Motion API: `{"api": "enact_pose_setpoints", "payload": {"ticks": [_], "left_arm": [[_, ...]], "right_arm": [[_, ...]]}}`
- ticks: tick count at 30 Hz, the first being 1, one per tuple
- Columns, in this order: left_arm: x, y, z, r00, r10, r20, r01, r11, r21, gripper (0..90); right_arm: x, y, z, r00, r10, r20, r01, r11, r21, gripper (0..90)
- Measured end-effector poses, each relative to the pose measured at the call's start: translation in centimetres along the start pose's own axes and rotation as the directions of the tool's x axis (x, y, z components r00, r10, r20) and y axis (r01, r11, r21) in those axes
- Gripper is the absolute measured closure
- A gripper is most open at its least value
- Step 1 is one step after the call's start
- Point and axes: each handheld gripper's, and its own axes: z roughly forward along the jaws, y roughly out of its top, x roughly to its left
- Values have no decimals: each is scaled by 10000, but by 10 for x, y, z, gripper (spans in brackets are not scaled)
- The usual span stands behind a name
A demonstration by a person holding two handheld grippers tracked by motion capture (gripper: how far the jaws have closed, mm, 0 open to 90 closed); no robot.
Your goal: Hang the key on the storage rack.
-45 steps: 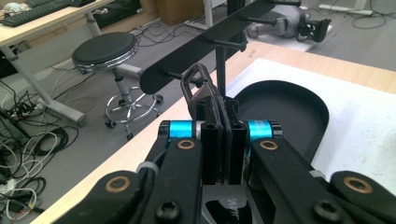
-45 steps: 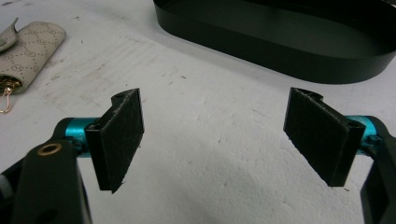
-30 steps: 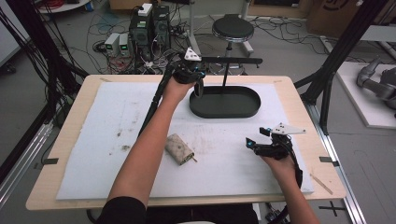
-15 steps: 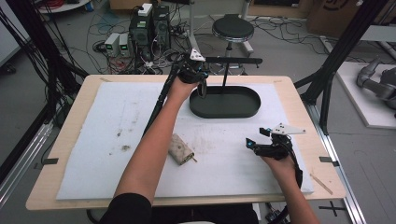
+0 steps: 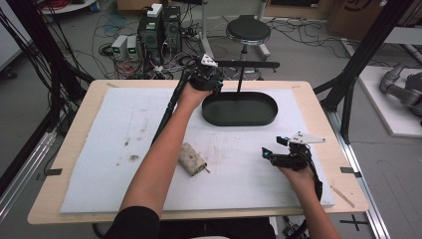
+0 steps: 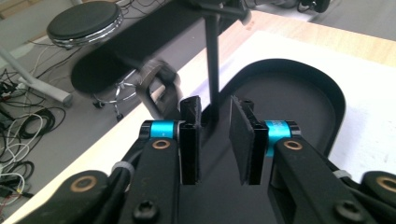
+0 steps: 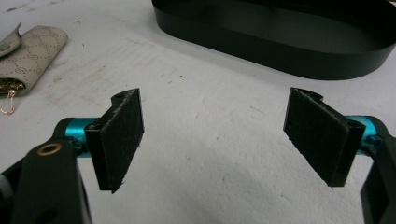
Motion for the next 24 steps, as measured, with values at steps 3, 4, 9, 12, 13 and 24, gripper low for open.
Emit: {"api": "enact_pose_setpoints", "payload": {"ticks": [3,4,9,12,13,24], "left_arm": [[-2,-8,-7,9998,-83,176,84,10000,-21,674],[-3,-12,-10,9994,-227,269,229,9997,-78,655],[-1,-31,-28,9970,-559,542,567,9983,-148,602],[1,-44,-46,9953,-673,692,689,9974,-221,558],[1,-44,-46,9953,-673,692,689,9974,-221,539],[-6,-88,-93,9914,-784,1045,833,9956,-434,387]], "right_arm": [[0,0,0,10000,3,3,-3,10000,-7,205],[0,0,0,10000,2,4,-2,10000,-11,205],[0,0,0,10000,-8,31,8,10000,7,205],[1,0,0,10000,-8,76,8,10000,8,205],[1,0,0,10000,-8,76,8,10000,8,205],[1,1,1,9999,-6,119,5,10000,37,205]]}}
